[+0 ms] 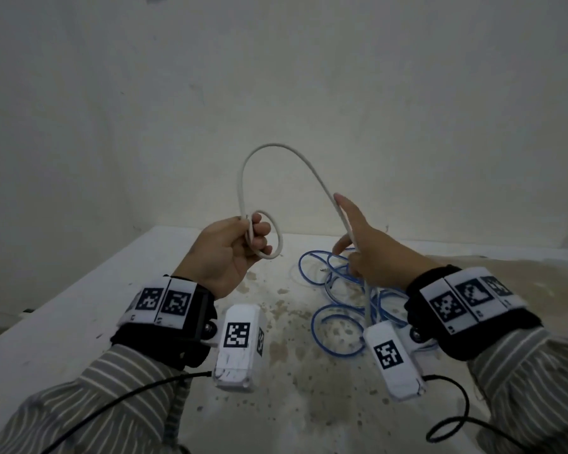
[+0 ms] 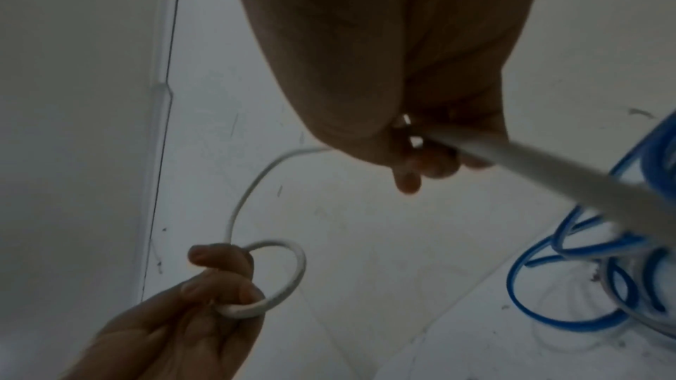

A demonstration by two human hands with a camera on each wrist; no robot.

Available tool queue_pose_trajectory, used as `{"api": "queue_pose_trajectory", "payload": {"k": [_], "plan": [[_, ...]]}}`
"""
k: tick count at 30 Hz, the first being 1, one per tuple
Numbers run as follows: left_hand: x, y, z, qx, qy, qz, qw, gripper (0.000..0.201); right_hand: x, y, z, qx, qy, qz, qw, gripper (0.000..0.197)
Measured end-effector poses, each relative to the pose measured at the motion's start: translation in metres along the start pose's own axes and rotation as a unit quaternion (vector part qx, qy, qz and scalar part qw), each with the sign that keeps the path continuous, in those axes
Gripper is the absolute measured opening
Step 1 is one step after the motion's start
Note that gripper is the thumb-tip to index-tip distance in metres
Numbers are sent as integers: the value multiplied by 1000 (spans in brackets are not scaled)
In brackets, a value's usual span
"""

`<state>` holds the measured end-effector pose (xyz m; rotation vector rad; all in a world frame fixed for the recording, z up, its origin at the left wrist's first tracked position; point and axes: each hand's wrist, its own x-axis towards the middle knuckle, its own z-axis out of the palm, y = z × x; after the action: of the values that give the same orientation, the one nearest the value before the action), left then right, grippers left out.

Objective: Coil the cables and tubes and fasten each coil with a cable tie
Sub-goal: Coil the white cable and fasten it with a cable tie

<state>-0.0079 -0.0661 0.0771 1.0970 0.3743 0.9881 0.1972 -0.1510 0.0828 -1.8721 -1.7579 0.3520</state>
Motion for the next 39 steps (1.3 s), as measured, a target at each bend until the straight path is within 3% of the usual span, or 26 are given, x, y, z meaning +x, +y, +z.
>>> {"api": "queue_pose_trajectory", "payload": {"k": [3,6,11,16,22,27,32,35,37,39], "plan": [[-3,5,-7,23,-1,7,1000,27,4,5,0,6,67,-1,998,31],[-5,7,-15,54,-21,0,998,27,7,13,-1,-9,94,28,995,18],[-6,1,-10,90,-34,-33,995,26,10,2,-7,6,34,18,999,60],[2,18,-15,-63,25,-12,998,29,13,-1,3,3,96,-33,995,33],[7,29,-27,-114,54,19,992,30,4,0,20,-87,-20,-37,995,35],[10,23,-29,-42,72,55,995,26,-4,-20,30,-130,-62,-113,983,35],[7,29,-35,-25,71,76,994,28,-8,-4,23,-32,8,-100,994,35],[7,24,-26,-3,64,83,994,25,-13,-6,25,-63,-32,-121,990,35],[7,15,-14,52,44,82,994,21,-14,-14,28,-110,-61,-171,977,33],[5,5,-2,177,20,81,981,16,-15,-23,31,-115,-64,-217,967,29]]}}
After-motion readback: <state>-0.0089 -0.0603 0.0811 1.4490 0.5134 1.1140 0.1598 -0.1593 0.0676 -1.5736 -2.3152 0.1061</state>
